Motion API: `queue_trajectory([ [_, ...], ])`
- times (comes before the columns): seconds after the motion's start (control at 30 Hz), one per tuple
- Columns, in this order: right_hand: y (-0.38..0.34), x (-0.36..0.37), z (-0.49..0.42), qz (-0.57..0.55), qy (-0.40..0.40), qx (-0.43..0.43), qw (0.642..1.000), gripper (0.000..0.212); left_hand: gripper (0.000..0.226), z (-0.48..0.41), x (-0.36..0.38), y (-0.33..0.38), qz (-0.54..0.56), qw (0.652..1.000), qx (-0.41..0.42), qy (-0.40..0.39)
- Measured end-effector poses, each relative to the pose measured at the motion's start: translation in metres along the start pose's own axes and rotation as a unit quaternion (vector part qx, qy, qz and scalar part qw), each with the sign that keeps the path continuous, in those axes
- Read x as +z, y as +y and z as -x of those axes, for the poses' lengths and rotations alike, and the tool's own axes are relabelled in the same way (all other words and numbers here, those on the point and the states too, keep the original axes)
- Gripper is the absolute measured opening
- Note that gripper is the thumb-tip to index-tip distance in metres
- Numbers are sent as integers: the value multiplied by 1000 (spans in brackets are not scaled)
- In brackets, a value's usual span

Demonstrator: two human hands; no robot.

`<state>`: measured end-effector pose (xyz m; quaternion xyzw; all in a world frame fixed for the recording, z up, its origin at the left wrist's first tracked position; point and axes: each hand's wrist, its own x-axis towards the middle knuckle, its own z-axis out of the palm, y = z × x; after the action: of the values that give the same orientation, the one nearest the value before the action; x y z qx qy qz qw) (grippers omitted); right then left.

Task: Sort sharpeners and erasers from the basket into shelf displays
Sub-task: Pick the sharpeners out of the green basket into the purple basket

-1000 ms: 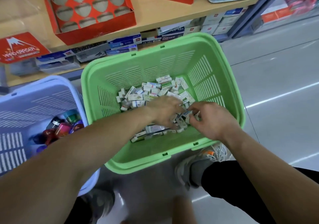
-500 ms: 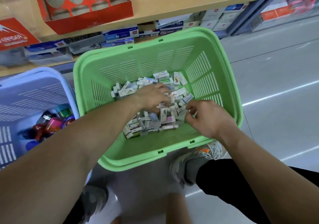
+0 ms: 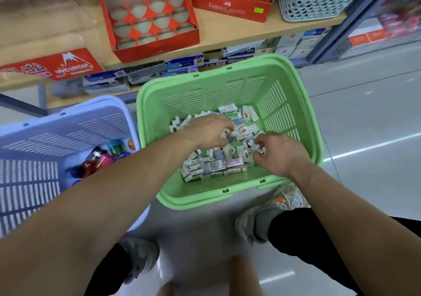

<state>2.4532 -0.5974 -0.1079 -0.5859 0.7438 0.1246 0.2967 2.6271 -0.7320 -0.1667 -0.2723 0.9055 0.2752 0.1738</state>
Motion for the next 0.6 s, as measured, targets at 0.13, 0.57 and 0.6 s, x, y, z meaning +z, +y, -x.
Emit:
queue_trajectory([
  [0.13, -36, -24, 6, 39, 24, -26, 999, 43, 36, 87, -35, 1, 69, 992, -61, 88],
  [0.57, -312, -12, 12, -77, 26, -278, 957, 42, 45, 344, 21, -112, 133, 896, -404, 130],
  [0.6, -323, 0, 1, -67, 2, -268, 961, 44, 47, 350, 30, -123, 148, 886, -421, 123],
])
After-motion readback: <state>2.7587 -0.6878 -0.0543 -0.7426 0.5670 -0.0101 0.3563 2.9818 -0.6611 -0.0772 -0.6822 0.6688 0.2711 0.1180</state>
